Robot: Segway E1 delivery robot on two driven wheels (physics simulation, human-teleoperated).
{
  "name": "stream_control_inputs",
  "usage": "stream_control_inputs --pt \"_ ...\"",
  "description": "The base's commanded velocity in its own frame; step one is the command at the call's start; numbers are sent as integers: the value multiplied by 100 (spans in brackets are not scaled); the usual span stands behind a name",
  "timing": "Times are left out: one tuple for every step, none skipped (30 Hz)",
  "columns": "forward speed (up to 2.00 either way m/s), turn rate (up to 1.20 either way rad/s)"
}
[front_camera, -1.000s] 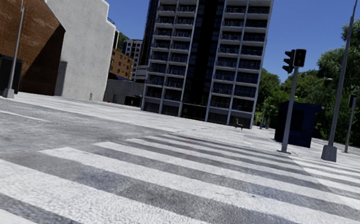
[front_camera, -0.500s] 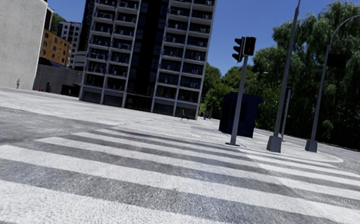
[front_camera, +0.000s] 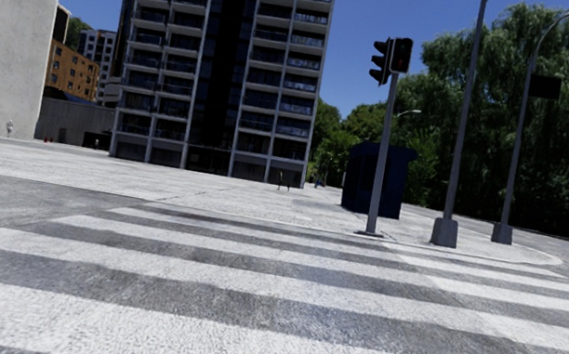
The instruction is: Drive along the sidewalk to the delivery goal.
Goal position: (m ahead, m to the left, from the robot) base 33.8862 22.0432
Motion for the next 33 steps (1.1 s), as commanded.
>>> stream_control_inputs --pt "200 0" --pt "200 0" --pt "200 0" --pt "200 0" --pt "200 0" --pt "200 0" --pt "200 0" --pt "200 0" --pt "200 0" --pt "200 0" --pt "200 0" --pt "200 0" --pt "200 0" --pt "200 0" --pt "200 0" --pt "200 0" --pt "200 0" --pt "200 0" --pt "200 0" --pt "200 0" --pt "200 0" --pt "200 0" --pt "200 0" --pt "200 0" --pt "200 0" --pt "200 0" --pt "200 0" --pt "200 0" --pt "200 0" --pt "200 0" --pt "200 0" --pt "200 0" --pt "200 0"
